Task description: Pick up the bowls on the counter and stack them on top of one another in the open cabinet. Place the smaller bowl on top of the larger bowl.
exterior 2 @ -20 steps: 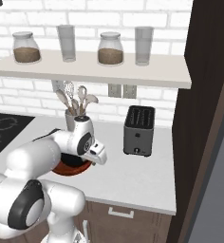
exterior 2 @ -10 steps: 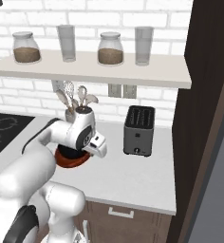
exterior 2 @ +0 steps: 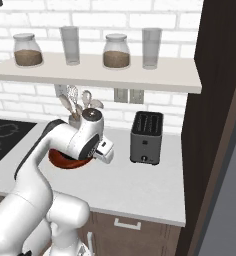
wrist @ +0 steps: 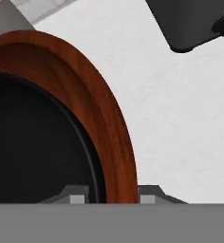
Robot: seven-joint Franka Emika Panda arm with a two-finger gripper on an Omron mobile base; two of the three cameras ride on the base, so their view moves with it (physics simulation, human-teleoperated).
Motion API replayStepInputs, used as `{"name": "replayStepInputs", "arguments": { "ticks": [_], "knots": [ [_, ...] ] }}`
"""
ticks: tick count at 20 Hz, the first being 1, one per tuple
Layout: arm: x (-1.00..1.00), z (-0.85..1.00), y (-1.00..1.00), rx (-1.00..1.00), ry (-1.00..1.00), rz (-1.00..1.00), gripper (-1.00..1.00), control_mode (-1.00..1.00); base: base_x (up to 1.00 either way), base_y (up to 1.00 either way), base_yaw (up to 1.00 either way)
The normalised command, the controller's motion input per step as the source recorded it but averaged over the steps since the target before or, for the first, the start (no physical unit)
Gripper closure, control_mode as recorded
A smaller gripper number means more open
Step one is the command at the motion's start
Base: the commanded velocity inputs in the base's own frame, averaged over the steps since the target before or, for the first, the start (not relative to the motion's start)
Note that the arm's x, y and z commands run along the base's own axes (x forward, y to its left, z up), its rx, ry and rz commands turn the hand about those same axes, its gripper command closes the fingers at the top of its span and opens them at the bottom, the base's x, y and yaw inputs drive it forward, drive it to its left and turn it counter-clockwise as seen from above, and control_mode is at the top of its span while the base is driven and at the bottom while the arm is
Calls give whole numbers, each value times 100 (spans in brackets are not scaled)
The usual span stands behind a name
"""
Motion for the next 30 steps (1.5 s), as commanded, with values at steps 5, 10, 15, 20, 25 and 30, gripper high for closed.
{"name": "replayStepInputs", "arguments": {
  "ticks": [5, 10, 15, 20, 25, 30],
  "knots": [
    [-37, 77, -1, 7, -8, 0, 100, -100, 0, 0, 0],
    [-54, 78, -7, 2, -5, 0, 100, -100, 0, 0, 0],
    [-59, 74, -7, 0, 0, 0, 100, -100, 0, 0, 0],
    [-47, 69, 0, 0, -2, 0, 100, -100, 0, 0, 0],
    [-35, 73, 0, 0, -8, 0, 100, -100, 0, 0, 0],
    [-6, 87, 0, 0, -13, -1, 100, -100, 0, 0, 0]
  ]
}}
